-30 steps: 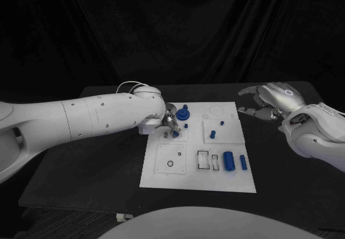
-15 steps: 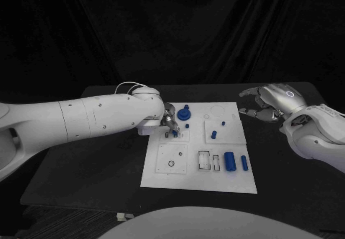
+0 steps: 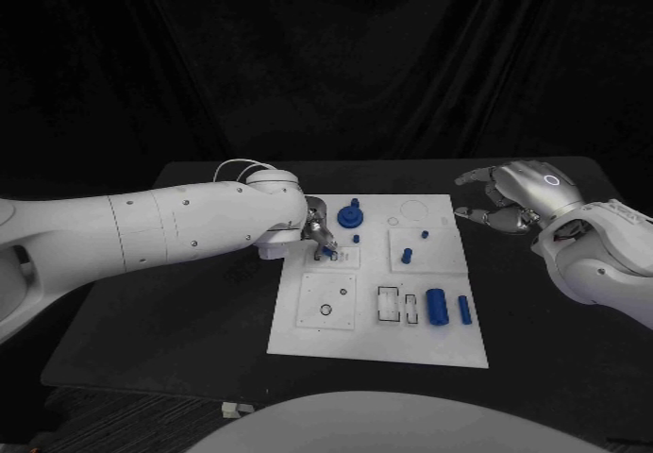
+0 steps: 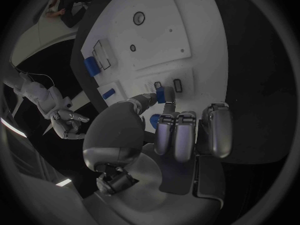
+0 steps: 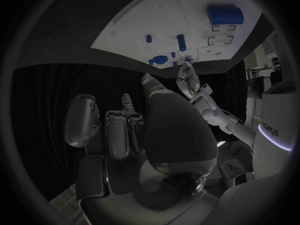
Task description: Assemble the parts on the task board
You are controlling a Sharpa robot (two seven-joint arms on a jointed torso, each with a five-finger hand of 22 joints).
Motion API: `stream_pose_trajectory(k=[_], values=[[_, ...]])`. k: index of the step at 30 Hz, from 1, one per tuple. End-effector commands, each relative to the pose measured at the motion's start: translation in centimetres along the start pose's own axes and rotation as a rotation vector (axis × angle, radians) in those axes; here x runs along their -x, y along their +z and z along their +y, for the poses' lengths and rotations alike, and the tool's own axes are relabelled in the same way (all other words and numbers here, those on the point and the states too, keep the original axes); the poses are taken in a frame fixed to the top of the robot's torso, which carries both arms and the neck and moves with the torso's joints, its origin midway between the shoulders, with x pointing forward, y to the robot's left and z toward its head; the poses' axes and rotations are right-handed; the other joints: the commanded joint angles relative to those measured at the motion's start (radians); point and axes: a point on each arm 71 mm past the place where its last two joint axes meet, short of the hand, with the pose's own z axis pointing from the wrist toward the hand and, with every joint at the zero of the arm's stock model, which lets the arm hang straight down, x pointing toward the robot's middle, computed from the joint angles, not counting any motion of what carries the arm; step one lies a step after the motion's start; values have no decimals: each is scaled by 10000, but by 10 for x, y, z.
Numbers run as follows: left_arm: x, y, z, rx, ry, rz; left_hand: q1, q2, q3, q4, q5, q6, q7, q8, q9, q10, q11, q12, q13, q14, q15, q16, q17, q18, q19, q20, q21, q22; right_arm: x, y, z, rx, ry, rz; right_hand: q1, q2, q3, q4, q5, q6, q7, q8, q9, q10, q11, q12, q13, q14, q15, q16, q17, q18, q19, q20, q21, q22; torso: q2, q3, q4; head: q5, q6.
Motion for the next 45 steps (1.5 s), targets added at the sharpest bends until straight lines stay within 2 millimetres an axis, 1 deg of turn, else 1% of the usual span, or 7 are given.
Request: stream_pose_trajectory(k=[1,8,14,20,26,33,45], values=[[-1,0,1,71,-110,-78,-24,78,1001,-920,-39,58,7,-62,-25,1061,-58,27,2629,1057,-72,27,2634,-66,54,13,7,986,-1,-1,-1,-229,-21,62,100,22,13,-63,-1,58,14,36,-16,1041,73,26,2628,957,67,-54,2285,90,45,-5,-14,1695,-9,-3,-14,24,2],[-4,1,2,57,-166,-62,-66,115,1009,-905,-69,103,12,-120,-74,1061,-51,27,2629,1057,-68,27,2634,-63,49,16,-7,978,-2,-1,-1,-235,-12,83,100,29,13,-66,-9,75,17,38,-18,1041,76,26,2628,955,69,-67,2276,91,43,-4,-21,1694,-26,-5,-44,70,2],[-7,2,2,32,-198,-50,-70,151,1029,-916,-65,156,6,-151,-103,1061,-55,27,2629,1057,-67,27,2634,-64,55,17,-10,982,-3,-1,-2,-289,52,120,100,33,13,-69,-12,85,19,40,-19,1041,78,26,2628,954,70,-70,2274,94,38,-3,-36,1690,-36,-2,-31,2,2],[-9,3,1,-6,-174,19,-72,160,1033,-918,-66,169,6,-157,-109,1061,-55,27,2629,1057,-67,27,2634,-64,57,18,-11,983,-3,-2,-2,-319,77,134,100,33,13,-69,-12,85,19,40,-19,1041,78,26,2628,954,70,-70,2274,94,38,-3,-36,1690,-30,-3,-31,11,2],[-11,3,0,-50,-142,84,-81,171,1034,-916,-70,191,7,-166,-119,1061,-55,27,2629,1057,-67,27,2634,-61,47,18,-21,973,-3,-2,-3,-330,78,148,100,33,13,-69,-12,85,19,40,-19,1041,78,26,2628,954,70,-70,2274,94,38,-3,-36,1690,-24,-15,-36,-24,2],[-12,3,-1,-112,-140,109,-105,204,1039,-909,-84,240,4,-192,-143,1061,-55,27,2629,1057,-67,27,2634,-55,31,18,-41,958,-4,-2,-3,-339,71,184,100,33,13,-69,-12,85,19,40,-19,1041,78,26,2628,954,70,-70,2274,94,38,-3,-36,1690,-20,-4,-48,13,2],[-13,4,-3,-215,-128,135,-115,228,1047,-916,-89,285,-1,-210,-158,1061,-58,27,2629,1057,-68,27,2634,-53,27,18,-51,953,-5,-2,-4,-379,56,247,100,33,13,-69,-12,85,19,40,-19,1041,78,26,2628,954,70,-70,2274,94,38,-3,-36,1690,-19,-5,-42,20,2]])
